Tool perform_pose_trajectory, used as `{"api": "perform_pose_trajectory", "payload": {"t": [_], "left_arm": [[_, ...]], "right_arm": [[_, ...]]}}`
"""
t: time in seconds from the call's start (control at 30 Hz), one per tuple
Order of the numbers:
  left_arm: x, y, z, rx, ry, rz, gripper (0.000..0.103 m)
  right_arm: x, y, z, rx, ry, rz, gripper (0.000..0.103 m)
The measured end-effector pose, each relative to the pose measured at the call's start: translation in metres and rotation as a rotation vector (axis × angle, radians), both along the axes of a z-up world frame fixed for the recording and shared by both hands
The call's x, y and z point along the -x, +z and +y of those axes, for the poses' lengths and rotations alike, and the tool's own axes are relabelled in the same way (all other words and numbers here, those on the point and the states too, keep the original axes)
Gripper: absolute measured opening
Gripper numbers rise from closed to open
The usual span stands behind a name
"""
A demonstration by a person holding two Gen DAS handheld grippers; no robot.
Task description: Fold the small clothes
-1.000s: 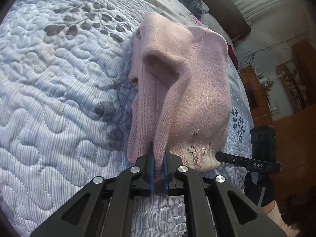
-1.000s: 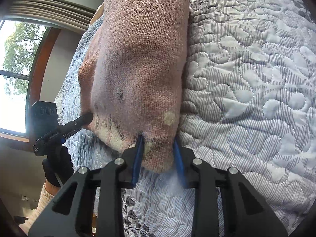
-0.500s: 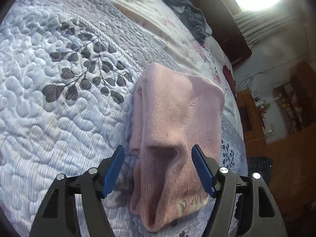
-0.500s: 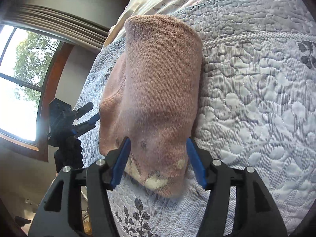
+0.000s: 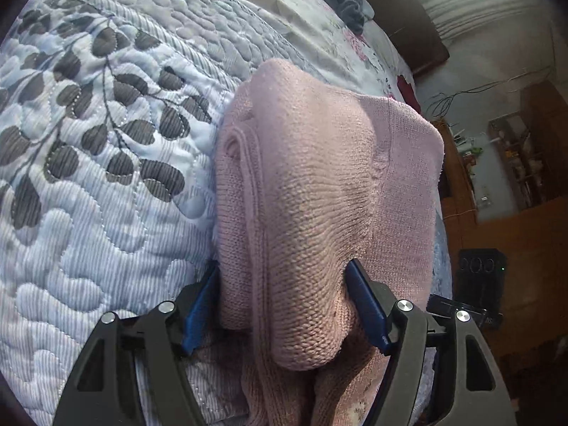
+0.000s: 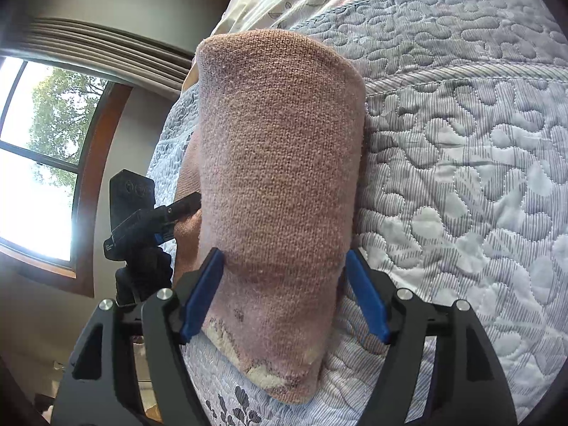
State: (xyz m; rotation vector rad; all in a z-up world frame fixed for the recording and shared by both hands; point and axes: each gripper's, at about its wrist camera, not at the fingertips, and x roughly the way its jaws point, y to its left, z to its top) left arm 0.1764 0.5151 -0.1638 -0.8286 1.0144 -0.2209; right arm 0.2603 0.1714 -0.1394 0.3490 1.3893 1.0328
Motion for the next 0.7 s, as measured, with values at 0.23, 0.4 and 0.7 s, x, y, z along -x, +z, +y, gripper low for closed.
{"api": "perform_pose_trajectory", "payload": {"t": [0.23, 0.4, 0.7], "left_arm": [[-0.017, -0.009, -0.018, 0.025, -0.087, -0.029, 0.078], [-0.022, -0.009, -0.031, 0.04, -0.1, -0.024, 0.055], [0.0, 0.029, -0.092, 0.155, -0.15, -0.109, 0.05]], "right_arm": [[-0.018, -0.029, 0.025, -0.066, -0.015, 0.109, 0.09], [-0.019, -0.028, 0.029, -0.093, -0.032, 0.12, 0.068], [0.003, 0.033, -0.039, -0.133, -0.012, 0.047, 0.052]]}}
